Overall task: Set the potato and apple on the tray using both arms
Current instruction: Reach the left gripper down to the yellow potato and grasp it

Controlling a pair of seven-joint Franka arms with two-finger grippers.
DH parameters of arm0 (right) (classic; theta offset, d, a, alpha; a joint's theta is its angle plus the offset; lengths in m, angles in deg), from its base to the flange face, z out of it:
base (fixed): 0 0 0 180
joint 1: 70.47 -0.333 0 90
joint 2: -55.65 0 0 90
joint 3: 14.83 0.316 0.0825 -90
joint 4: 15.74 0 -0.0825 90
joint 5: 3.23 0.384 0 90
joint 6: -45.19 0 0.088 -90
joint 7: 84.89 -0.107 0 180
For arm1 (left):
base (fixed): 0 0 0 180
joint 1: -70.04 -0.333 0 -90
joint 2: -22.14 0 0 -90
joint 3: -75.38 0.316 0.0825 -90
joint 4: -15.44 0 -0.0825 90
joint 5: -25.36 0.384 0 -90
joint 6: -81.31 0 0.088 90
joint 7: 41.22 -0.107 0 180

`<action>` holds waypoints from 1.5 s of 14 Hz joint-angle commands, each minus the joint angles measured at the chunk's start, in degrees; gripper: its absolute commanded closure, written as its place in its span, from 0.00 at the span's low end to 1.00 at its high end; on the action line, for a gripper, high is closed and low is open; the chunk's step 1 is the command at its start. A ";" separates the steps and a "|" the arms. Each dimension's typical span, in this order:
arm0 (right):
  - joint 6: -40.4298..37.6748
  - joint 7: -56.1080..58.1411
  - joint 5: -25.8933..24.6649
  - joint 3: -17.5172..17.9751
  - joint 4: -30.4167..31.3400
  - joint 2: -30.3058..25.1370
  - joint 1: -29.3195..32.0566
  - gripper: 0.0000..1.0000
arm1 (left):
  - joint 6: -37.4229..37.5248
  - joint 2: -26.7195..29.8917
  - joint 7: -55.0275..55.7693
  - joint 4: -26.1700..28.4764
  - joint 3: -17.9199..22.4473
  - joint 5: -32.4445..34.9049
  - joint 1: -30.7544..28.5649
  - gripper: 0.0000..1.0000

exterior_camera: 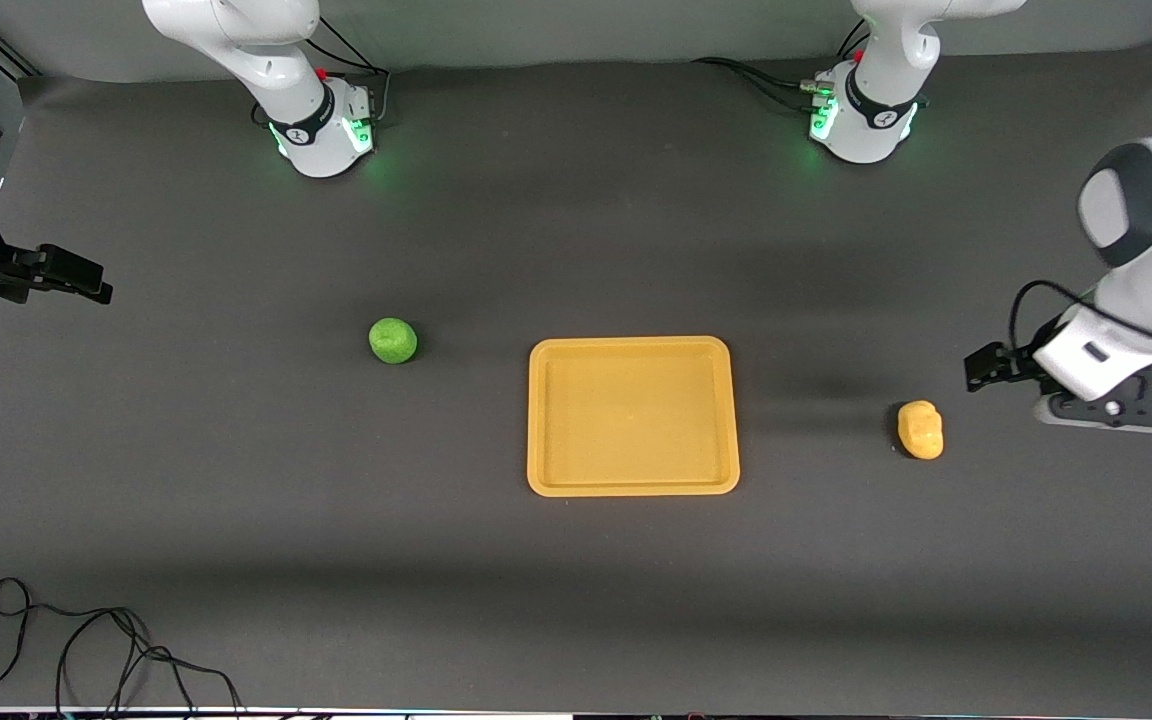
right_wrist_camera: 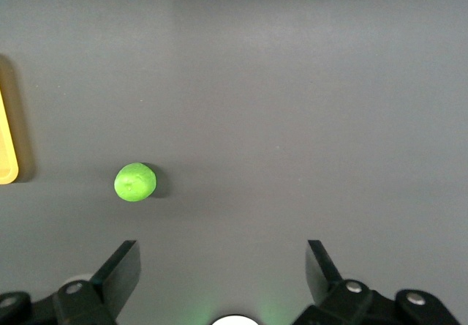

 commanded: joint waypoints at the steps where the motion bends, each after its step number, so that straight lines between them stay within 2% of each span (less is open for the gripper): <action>1: -0.26 2.22 1.55 -0.52 -0.29 -0.40 -0.41 0.00 | -4.13 -4.31 -0.83 1.68 0.08 0.22 0.60 0.04; 2: -0.17 2.22 1.64 -0.52 -0.29 -0.40 -0.41 0.00 | -5.10 -6.16 -0.91 1.68 0.08 0.22 0.52 0.05; 4: -0.09 2.22 1.64 -0.52 -0.38 -0.31 -0.41 0.00 | -8.78 -10.02 -1.35 2.72 0.08 0.40 0.43 0.13; 8: 0.00 2.22 1.55 -0.52 -0.73 -0.14 -0.41 0.00 | -20.56 -17.58 -1.44 4.14 0.08 0.40 -0.01 0.11; 10: 0.09 2.22 1.55 -0.43 -0.73 -0.05 -0.41 0.00 | -23.38 -19.53 -1.44 4.14 -0.01 0.31 -0.01 0.18; 11: 0.00 2.22 1.46 -0.52 -0.64 -0.14 -0.41 0.00 | -23.40 -19.88 -1.35 4.14 -0.01 0.31 0.08 0.40; 12: 0.09 2.13 1.46 -0.52 -0.73 -0.05 -0.41 0.00 | -23.05 -19.89 -1.35 4.14 -0.01 0.31 0.16 0.54; 15: 0.27 2.22 1.46 -0.43 -0.47 -0.14 -0.41 0.00 | -20.86 -17.79 -1.53 3.70 -0.01 0.31 -0.01 0.60; 16: 0.27 2.22 1.37 -0.43 -0.47 -0.05 -0.41 0.00 | -18.32 -15.86 -0.83 3.52 -0.01 0.31 0.34 0.63; 18: 0.61 2.22 1.37 -0.43 -0.29 -0.14 -0.49 0.00 | -12.26 -13.22 1.62 1.51 -0.44 -0.22 1.56 0.64; 21: 0.62 2.13 1.37 -0.43 -0.29 -0.40 -0.58 0.00 | -11.26 -12.59 14.16 -0.51 -4.39 -0.22 7.00 0.66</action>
